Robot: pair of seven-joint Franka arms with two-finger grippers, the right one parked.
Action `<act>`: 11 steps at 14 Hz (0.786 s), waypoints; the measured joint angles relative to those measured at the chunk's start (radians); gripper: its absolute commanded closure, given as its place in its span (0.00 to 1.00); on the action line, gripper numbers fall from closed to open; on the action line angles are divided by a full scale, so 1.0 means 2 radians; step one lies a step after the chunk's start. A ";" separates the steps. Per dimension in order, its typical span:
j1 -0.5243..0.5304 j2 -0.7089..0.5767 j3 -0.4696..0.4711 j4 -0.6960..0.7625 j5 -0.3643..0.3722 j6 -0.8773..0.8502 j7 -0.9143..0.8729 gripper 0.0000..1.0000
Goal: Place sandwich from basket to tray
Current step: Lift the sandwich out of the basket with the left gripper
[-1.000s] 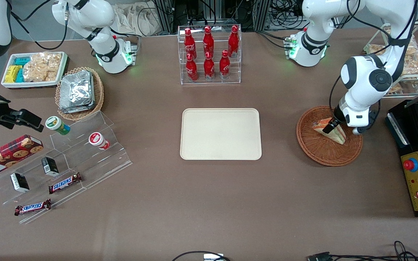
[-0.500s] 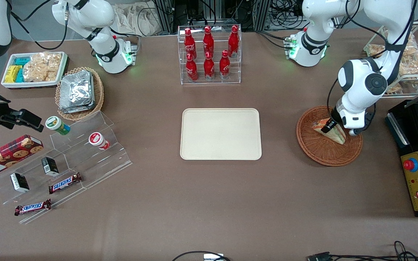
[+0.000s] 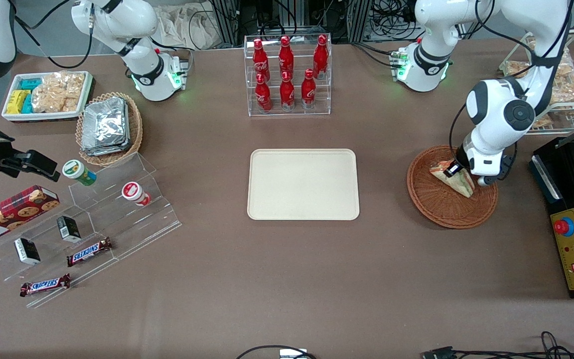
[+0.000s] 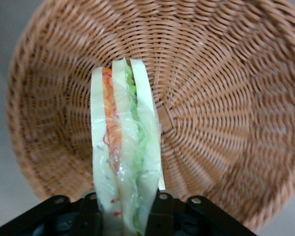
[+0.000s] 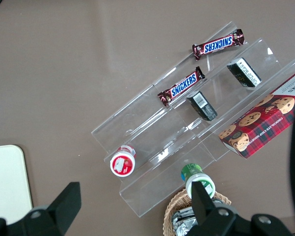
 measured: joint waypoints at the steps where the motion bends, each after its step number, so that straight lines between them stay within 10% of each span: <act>1: 0.000 -0.025 0.000 0.005 0.000 -0.035 0.043 0.87; 11: 0.023 -0.135 -0.005 0.040 0.000 -0.149 0.401 0.88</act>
